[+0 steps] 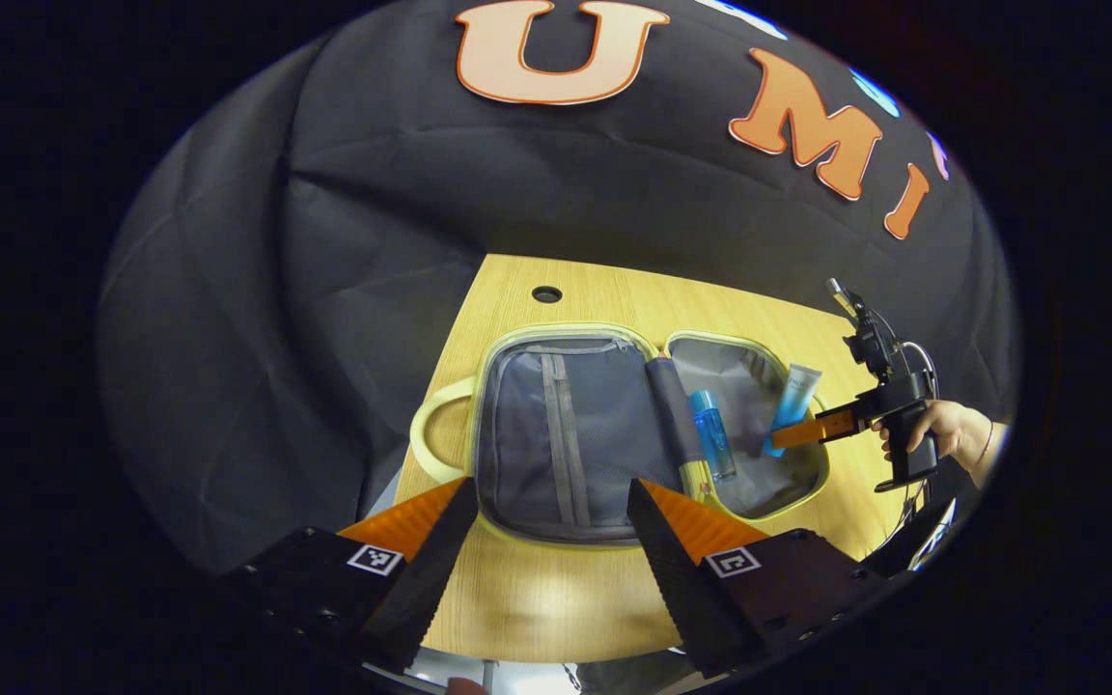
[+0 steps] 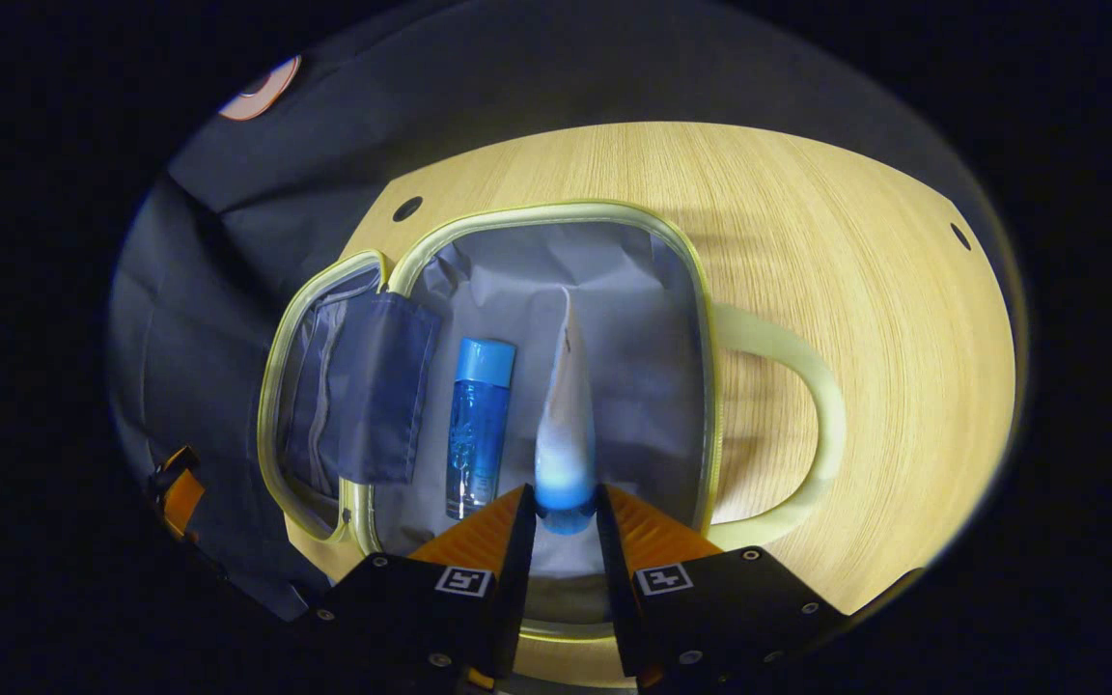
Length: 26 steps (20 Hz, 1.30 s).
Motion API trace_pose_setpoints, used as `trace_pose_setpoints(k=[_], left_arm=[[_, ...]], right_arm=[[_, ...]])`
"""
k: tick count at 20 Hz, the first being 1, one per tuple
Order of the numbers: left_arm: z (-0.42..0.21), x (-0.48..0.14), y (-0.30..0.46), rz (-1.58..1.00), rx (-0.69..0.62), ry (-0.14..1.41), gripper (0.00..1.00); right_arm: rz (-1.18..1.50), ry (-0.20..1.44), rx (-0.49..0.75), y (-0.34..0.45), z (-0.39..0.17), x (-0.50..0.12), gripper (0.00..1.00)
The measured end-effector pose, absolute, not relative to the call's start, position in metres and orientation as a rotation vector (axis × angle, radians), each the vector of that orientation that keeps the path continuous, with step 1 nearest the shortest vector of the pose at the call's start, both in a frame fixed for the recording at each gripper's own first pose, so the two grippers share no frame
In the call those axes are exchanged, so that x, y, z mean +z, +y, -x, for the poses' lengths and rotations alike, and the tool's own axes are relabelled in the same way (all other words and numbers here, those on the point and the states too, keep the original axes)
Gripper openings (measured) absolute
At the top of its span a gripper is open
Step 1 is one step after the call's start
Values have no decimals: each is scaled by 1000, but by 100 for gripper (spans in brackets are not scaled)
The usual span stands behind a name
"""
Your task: First open the suitcase, pack the skin care products into it, and then close the suitcase.
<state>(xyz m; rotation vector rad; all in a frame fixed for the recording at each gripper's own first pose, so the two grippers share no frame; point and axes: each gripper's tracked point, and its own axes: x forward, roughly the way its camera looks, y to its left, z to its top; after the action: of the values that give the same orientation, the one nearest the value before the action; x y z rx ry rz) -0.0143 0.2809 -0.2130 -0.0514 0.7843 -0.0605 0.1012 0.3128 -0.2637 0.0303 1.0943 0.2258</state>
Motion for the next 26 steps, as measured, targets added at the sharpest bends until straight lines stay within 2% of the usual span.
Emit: trace_pose_setpoints(k=[1, 3, 5, 6, 7, 8, 12, 16, 19, 26], left_arm=[[14, -213, 283, 50, -59, 783, 97], [14, -215, 288, 37, -47, 787, 98], [14, -214, 292, 33, -42, 783, 98], [15, -215, 292, 38, -43, 783, 98], [15, -215, 293, 44, -45, 782, 98], [15, -216, 295, 48, -48, 781, 98], [10, -227, 314, 108, -49, 771, 98], [-6, -242, 353, 183, -38, 742, 98], [-23, -267, 371, 331, -30, 749, 98], [-61, -311, 403, 673, -36, 668, 97]], right_arm=[[-25, 1092, 221, 312, -102, -264, 47], [-32, 1076, 211, 314, -104, -261, 46], [-66, 1059, 226, 324, -104, -255, 72], [-60, 1046, 223, 324, -105, -253, 91], [-36, 1030, 220, 321, -105, -250, 87], [-12, 1006, 221, 320, -106, -248, 95], [-24, 910, 256, 332, -98, -214, 96], [-12, 715, 269, 340, -96, -175, 95], [29, 633, 267, 338, -83, -159, 95], [-13, 605, 231, 326, -55, -152, 96]])
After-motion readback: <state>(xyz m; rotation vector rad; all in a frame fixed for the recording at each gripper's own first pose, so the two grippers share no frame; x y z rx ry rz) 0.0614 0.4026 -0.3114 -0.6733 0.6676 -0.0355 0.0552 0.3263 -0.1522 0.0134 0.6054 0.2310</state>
